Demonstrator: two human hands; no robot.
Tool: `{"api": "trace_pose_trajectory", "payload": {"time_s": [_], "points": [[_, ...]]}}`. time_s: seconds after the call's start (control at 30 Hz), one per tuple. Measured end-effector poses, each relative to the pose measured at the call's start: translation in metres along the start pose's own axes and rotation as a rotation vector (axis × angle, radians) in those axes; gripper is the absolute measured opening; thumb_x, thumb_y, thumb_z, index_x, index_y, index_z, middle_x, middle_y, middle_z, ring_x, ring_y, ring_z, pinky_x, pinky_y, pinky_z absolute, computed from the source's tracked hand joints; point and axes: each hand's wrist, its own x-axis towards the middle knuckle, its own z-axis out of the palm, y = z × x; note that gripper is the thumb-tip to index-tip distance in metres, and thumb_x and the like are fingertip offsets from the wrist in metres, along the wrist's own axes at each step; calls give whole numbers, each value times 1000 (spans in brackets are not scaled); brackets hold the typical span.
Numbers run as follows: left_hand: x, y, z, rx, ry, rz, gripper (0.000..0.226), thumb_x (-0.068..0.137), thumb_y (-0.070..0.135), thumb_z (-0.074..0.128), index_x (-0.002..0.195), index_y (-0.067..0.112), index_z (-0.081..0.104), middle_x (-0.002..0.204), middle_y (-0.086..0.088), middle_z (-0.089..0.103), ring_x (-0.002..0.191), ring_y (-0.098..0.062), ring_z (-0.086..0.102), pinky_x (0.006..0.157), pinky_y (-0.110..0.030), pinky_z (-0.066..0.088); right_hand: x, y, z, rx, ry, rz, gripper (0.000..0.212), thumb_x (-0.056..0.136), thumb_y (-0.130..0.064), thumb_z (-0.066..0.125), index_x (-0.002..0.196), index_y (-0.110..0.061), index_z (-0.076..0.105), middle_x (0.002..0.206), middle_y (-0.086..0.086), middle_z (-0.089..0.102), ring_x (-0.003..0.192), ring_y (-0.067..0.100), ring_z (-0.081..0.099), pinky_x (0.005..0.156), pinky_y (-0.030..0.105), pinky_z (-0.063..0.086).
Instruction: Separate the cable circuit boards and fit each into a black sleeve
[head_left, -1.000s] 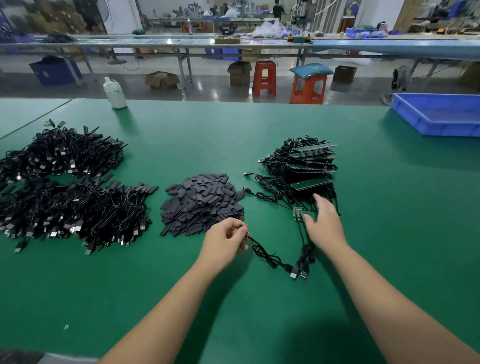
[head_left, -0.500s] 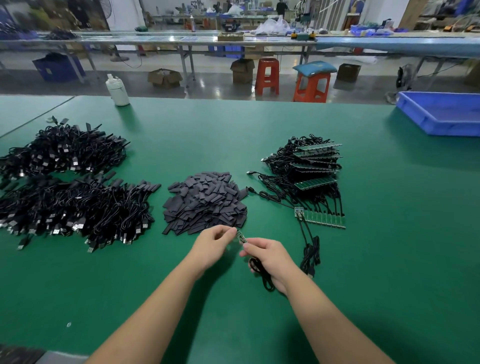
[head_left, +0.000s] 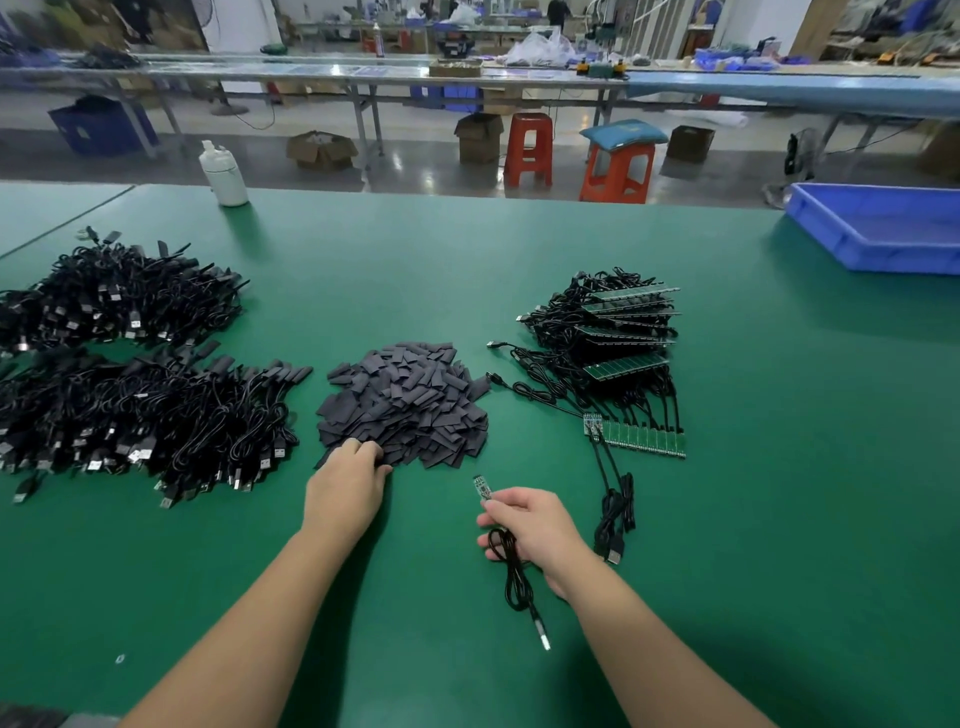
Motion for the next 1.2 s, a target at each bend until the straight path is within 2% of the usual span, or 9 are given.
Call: {"api": "trace_pose_trajectory", "payload": {"time_s": [0.13,0.27,0.4,0.47,0.57,0.7,0.87,1.03,1.2], "points": [[0,-1,-5,56,55,79,19,99,30,52,102,17,65,95,1,59,86,-23,58,58,-33,47,4,-1,-5,-227,82,-110,23,93,-8,65,116,-3,67,93,6,75,77,14,74,76,34,62],[-7,4,-18,-23,165,75,14,97,21,57,97,12,68,88,-3,66,77,-26,61,55,-32,47,5,2,-12,-219,49,-95,30,94,-5,63,123,-9,66,96,-2,75,74,15,70,77,29,60],[-24,22,-21,-517,-50,-25,15,98,18,57,104,26,68,79,8,70,61,-9,65,59,-24,52,5,4,-18,-250,-37,-91,29,95,-11,63,123,-15,66,92,-4,77,67,13,65,67,18,55],[-37,31,-13,-510,-131,85,21,98,16,57,106,29,72,88,11,70,73,-4,65,69,-19,51,6,5,-20,-209,-62,-89,29,96,-8,60,125,-10,64,93,4,75,65,13,64,66,21,55],[-49,38,3,-241,-192,198,29,102,21,46,121,30,67,105,4,62,99,-21,62,83,-31,49,8,7,-20,-205,-93,-87,29,98,-6,56,126,-7,62,89,6,70,66,14,64,68,24,55],[-49,44,3,-210,-266,207,32,103,27,42,126,36,63,102,4,53,98,-22,58,80,-31,48,9,9,-21,-215,-129,-90,26,95,-3,59,120,-11,66,84,4,68,63,15,61,66,23,54],[-47,51,-11,-448,-317,60,29,98,16,50,104,31,74,96,9,60,91,-12,60,82,-25,45,10,12,-20,-232,-127,-103,25,95,-3,58,117,-13,66,85,3,68,61,14,61,64,22,52],[-58,73,-11,-1020,-471,-280,21,100,6,49,102,6,70,59,-3,65,47,-16,55,53,-24,50,9,12,-20,-245,-115,-112,16,97,-10,59,112,-12,62,87,4,71,60,15,62,64,26,53],[-68,92,4,-1073,-443,-292,21,98,3,51,101,10,70,58,-5,66,48,-16,55,55,-28,51,7,12,-20,-210,-85,-123,17,97,-9,60,113,-4,59,83,5,72,54,16,60,57,26,52]]}}
